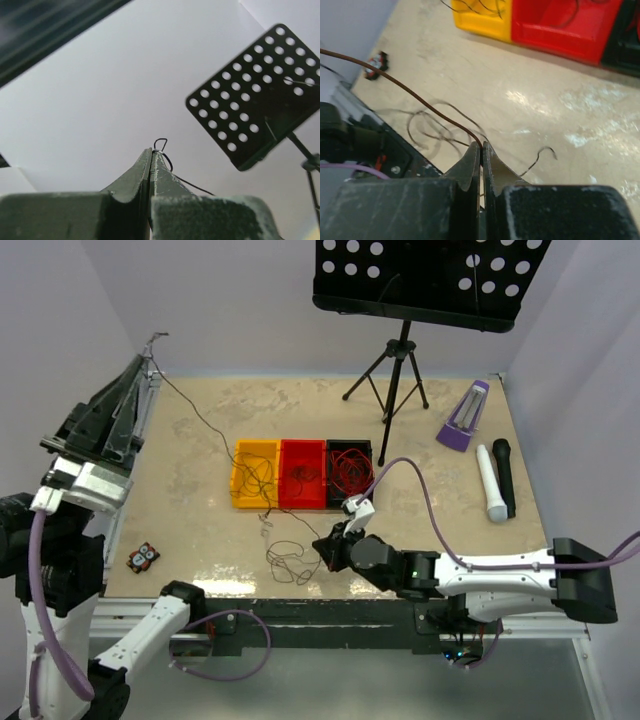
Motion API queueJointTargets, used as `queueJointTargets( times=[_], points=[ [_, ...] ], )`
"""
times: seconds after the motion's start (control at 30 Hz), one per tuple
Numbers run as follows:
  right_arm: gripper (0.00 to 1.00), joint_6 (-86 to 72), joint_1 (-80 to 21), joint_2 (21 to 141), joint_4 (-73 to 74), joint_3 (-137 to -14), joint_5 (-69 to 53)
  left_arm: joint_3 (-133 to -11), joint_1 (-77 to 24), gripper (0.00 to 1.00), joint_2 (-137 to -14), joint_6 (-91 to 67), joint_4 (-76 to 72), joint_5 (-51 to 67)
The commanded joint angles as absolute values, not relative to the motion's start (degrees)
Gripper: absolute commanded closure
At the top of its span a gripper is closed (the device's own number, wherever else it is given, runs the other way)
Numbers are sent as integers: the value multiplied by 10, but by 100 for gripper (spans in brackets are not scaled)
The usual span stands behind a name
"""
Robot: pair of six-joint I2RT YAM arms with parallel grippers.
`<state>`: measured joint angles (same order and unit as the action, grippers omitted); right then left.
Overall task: Untangle the cables
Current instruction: Untie the cable.
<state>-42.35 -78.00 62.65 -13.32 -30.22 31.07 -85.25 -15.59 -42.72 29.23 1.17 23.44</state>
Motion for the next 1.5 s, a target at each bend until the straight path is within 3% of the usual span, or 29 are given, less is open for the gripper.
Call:
queueJointTargets(
  times=[0.0, 0.3, 0.57, 0.6, 0.73, 0.8, 1.03, 1.2, 1.47],
  points=[
    [100, -518, -780, 676, -54, -321, 342, -919, -153, 100, -454, 322, -80, 188],
    [100, -597, -781, 719, -29, -304, 339, -969, -153, 100, -484, 341, -152, 166],
    [100, -536, -782, 686, -23, -334, 354, -947, -154, 100, -468, 301, -37, 284],
    [96, -520, -781, 674, -24, -340, 359, -940, -153, 100, -465, 295, -20, 297],
    [50, -442, -781, 612, -46, -351, 365, -890, -153, 100, -445, 267, -11, 322],
    [39, -405, -780, 578, -65, -352, 360, -868, -153, 100, -437, 261, -4, 330],
    [32, -296, -781, 518, -177, -345, 278, -845, -153, 100, -426, 236, -1, 356],
    [23, -244, -780, 567, -252, -352, 227, -855, -153, 100, -427, 232, -2, 363],
    [23, -219, -769, 678, -357, -373, 88, -867, -153, 100, -425, 239, 25, 364]
  ],
)
